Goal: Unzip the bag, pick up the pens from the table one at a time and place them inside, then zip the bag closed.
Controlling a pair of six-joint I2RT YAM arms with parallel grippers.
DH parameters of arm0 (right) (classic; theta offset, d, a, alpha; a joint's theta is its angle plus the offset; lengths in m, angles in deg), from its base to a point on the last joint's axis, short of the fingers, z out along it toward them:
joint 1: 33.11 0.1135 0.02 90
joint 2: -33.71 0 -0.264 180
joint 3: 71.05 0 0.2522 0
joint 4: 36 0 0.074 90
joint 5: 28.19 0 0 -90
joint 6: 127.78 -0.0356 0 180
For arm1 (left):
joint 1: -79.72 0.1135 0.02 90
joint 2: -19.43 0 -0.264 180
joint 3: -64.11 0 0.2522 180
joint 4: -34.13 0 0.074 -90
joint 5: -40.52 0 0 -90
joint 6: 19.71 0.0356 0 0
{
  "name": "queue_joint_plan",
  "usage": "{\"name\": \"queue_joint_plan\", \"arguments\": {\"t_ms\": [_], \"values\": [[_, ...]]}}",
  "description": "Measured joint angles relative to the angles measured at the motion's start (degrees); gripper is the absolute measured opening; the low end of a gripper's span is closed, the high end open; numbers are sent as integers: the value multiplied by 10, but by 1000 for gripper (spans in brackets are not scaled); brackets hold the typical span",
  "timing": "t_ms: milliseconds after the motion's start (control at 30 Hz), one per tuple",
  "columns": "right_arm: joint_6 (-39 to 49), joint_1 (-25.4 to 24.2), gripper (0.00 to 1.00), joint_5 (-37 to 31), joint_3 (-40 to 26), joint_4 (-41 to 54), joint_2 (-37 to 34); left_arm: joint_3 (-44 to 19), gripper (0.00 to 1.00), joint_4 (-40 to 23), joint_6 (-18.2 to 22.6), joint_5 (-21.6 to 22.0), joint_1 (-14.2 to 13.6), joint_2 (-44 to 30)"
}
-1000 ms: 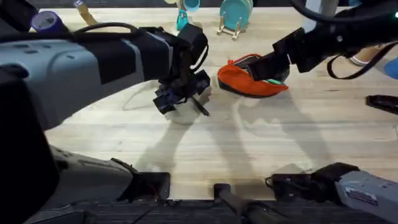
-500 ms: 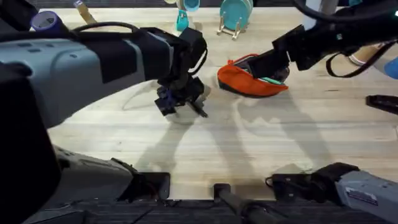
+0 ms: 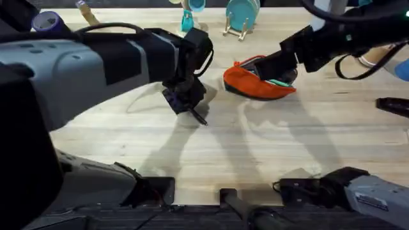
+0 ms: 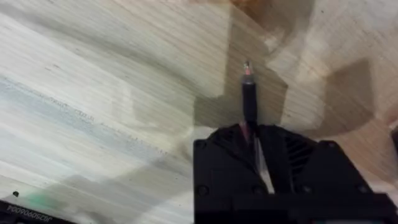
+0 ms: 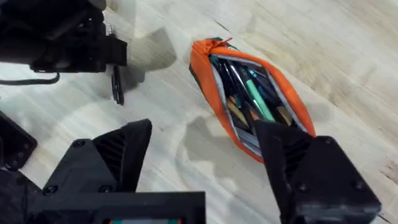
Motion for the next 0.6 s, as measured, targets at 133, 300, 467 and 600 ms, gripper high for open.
{"name": "queue_joint_plan", "arguments": {"t_ms": [133, 300, 467, 600], "values": [[0, 0, 996, 0, 0, 0, 0, -1, 61, 2, 0, 4, 0, 0], [0, 0, 996, 0, 0, 0, 6, -2, 45, 2, 0, 6, 0, 0], [0, 0, 998, -25, 0, 8, 52, -3, 40, 2, 0, 7, 0, 0], [0, 0, 996, -48, 0, 16, 104, -11, 40, 4, 11, 6, 0, -2]]}}
